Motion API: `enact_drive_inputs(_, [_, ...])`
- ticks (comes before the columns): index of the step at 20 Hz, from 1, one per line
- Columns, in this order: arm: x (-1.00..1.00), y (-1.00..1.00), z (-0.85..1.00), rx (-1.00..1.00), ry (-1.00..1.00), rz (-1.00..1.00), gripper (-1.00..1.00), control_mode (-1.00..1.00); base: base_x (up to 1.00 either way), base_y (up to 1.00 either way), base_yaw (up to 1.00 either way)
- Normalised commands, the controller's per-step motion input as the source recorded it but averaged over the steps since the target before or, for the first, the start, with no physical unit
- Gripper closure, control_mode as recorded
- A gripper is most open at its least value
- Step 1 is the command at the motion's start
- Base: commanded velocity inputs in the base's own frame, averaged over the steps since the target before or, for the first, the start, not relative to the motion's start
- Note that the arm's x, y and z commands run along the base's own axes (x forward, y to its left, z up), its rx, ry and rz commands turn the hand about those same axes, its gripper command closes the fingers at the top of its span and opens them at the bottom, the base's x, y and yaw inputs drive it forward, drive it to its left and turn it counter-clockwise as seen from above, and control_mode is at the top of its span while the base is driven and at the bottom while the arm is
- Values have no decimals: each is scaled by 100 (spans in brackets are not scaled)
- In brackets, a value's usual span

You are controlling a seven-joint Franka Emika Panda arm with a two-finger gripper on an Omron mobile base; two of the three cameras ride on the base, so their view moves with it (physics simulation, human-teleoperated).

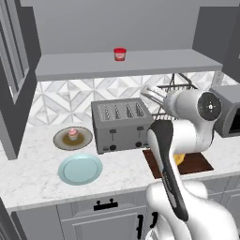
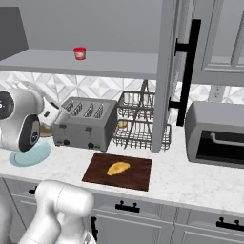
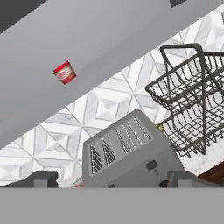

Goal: From the different types of pastries on the counter, select a croissant and place it on the cutting board. Then retrieve a jar of jam from the cabinet and place it alongside the croissant on the cutting board.

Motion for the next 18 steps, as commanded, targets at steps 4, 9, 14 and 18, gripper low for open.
enact_drive_inputs(4, [-2,66,64,3,-5,15,-100,-100,0,0,0])
enact_drive_inputs(9, [10,46,21,3,4,53,-100,-100,0,0,0])
enact_drive_inputs(14, [0,8,0,-1,-1,12,-100,-100,0,0,0])
enact_drive_inputs(18, [0,0,30,0,-4,-3,-100,-100,0,0,0])
